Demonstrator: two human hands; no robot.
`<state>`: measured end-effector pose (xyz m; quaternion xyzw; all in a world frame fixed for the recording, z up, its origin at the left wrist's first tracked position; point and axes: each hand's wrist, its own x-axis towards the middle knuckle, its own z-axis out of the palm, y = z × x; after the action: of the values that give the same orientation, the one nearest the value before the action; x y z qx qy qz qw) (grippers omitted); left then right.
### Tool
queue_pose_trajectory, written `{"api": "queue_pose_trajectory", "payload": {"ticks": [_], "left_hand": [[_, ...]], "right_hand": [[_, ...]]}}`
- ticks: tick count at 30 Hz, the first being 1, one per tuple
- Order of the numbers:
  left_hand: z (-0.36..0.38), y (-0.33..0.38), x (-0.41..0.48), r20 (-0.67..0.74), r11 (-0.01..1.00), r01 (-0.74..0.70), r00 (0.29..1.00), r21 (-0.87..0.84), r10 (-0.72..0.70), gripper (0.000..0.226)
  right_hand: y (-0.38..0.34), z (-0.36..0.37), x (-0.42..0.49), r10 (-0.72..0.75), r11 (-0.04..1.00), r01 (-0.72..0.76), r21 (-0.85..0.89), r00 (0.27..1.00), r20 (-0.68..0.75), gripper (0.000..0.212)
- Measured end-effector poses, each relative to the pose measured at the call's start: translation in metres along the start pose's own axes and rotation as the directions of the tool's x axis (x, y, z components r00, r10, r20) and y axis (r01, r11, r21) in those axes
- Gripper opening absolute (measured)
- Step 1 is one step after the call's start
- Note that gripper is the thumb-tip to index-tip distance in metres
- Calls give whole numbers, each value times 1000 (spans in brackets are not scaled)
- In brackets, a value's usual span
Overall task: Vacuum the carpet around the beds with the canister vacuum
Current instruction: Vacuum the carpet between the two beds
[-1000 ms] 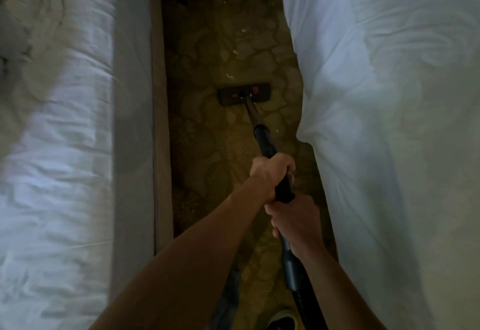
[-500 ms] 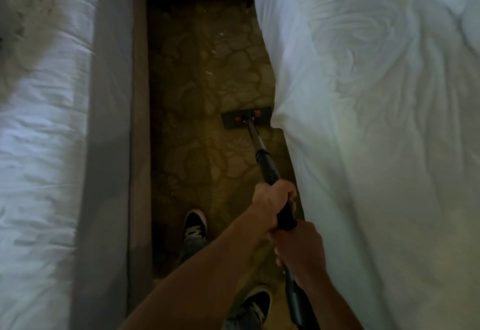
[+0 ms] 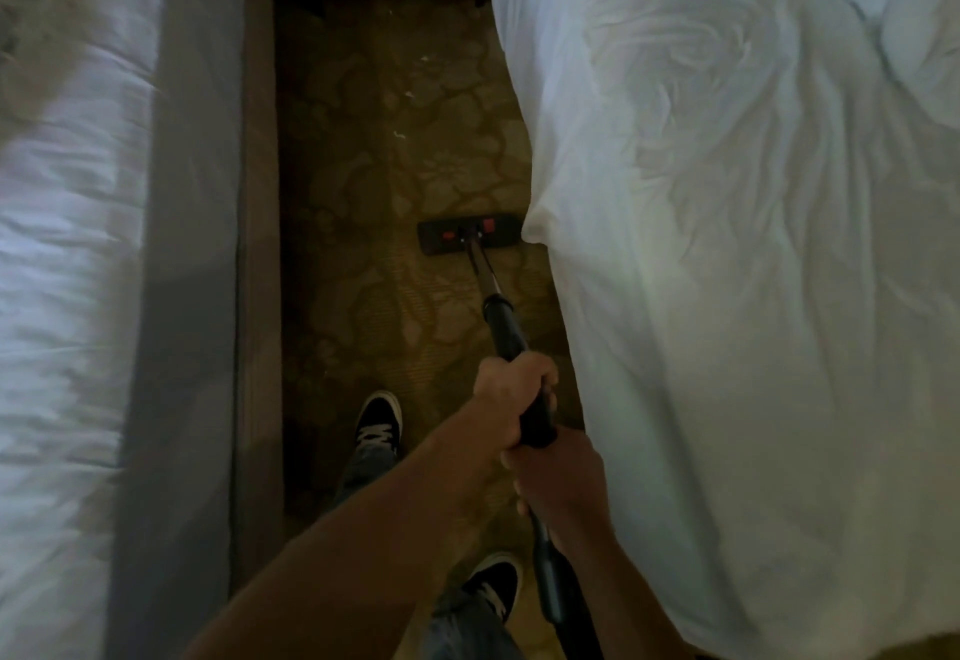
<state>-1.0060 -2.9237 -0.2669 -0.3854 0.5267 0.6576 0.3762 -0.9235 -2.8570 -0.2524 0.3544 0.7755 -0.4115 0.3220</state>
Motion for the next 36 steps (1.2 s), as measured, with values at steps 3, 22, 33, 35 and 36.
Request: {"api": "queue_pose_trajectory", "payload": {"ticks": [3, 22, 33, 35, 36], "left_hand": [[-17, 31, 16, -13, 1000, 1, 1000, -20, -1, 35], [-156, 249, 119, -87, 999, -15, 996, -34, 12, 26], [-168, 290, 140, -61, 999, -29, 998, -38, 27, 18], [-162, 295, 141, -69, 999, -25, 997, -39, 23, 26], [-160, 299, 142, -72, 999, -22, 997, -42, 18, 28]], "right_hand": [[-27, 13, 19, -7, 999, 6, 38, 1000, 25, 15], [-270, 111, 114, -51, 997, 48, 55, 997, 60, 12], [-310, 117, 138, -26, 1000, 27, -14, 999, 33, 17], [-315, 111, 142, -17, 1000, 17, -4, 999, 48, 17], [-317, 108, 144, -16, 1000, 16, -2, 998, 53, 17]]}}
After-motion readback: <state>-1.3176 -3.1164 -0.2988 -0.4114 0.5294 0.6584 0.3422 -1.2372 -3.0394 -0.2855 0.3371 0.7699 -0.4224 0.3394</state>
